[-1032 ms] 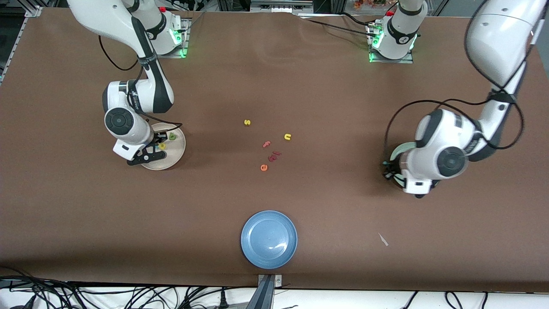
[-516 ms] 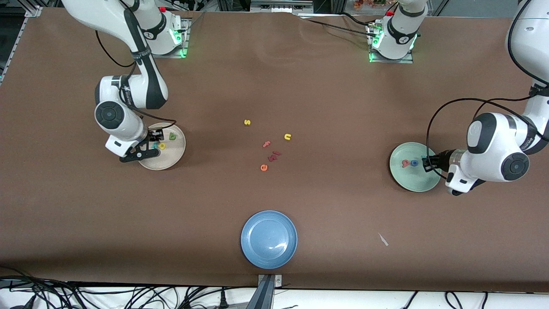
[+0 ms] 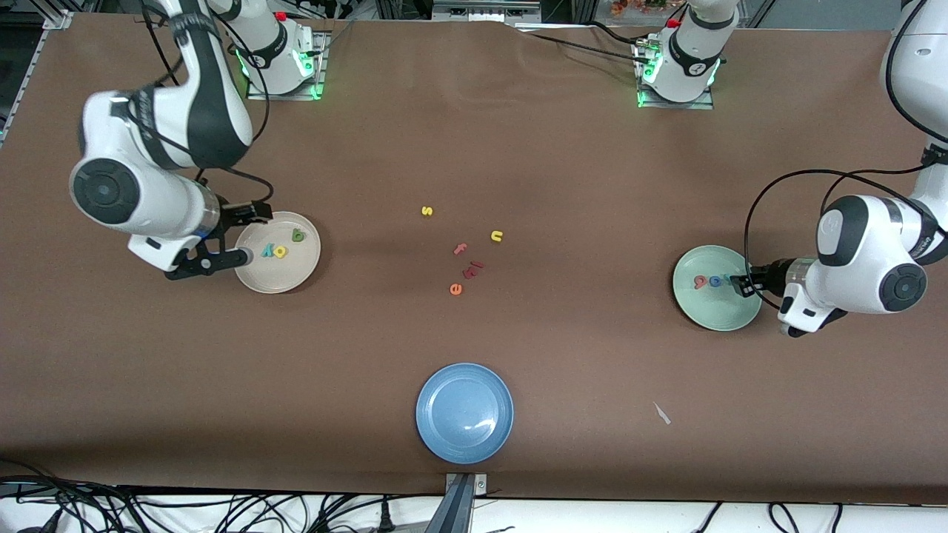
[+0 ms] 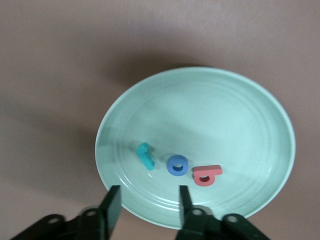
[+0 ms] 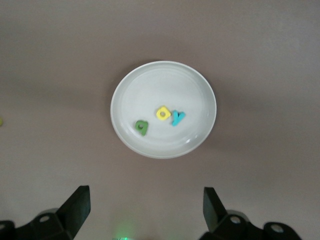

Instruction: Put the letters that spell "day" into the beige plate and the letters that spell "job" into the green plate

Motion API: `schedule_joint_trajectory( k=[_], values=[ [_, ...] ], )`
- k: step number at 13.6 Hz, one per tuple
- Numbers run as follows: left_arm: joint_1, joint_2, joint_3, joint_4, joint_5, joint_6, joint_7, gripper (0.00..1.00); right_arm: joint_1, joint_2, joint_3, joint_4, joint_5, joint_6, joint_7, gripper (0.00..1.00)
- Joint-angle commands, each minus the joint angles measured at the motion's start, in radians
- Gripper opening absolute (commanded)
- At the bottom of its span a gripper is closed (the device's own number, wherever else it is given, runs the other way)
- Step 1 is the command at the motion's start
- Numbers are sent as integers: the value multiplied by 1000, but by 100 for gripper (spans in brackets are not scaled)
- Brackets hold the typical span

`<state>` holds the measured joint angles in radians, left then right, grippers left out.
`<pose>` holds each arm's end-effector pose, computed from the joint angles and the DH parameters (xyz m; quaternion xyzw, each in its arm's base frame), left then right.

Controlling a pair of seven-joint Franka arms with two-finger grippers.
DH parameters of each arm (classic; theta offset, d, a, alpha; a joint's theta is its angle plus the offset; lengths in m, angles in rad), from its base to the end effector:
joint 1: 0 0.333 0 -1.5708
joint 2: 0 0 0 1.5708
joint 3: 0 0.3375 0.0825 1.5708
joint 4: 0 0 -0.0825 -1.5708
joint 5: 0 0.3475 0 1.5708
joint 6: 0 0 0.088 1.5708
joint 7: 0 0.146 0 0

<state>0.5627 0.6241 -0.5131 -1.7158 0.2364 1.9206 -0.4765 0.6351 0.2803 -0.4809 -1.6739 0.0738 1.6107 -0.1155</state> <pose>0.5956 0.0796 0.2438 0.9618 0.2147 -0.1697 0.0121 0.5449 0.1171 0.4291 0.9798 0.1236 -0.1542 0.0314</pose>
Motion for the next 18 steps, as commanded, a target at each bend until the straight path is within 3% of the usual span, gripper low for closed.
schedule_joint_trajectory(
  k=[1,3,7,9,11,13,15,18],
  values=[
    [-7,-49,-30,70,26,-14,16,100,6,14,-27,152,17,-179,5,100],
    [-6,-66,-70,154,26,-41,13,100,14,1,-28,220,6,-224,7,100],
    [-10,-84,-154,303,29,-185,13,100,-33,-102,20,146,-6,-206,95,100],
    [-18,-98,-188,384,66,-259,50,100,-145,-177,138,42,-35,-132,96,100],
    [-33,-98,-193,465,66,-331,145,100,-327,-252,320,-61,-104,-17,96,100],
    [-70,-95,-182,499,72,-392,218,100,-476,-272,412,-47,-100,0,79,100],
    [-79,-96,-188,510,75,-396,225,100,-526,-311,416,-47,-100,110,82,100],
    [-103,-99,-191,513,75,-399,141,100,-568,-346,416,-52,-60,49,80,100]
  ],
)
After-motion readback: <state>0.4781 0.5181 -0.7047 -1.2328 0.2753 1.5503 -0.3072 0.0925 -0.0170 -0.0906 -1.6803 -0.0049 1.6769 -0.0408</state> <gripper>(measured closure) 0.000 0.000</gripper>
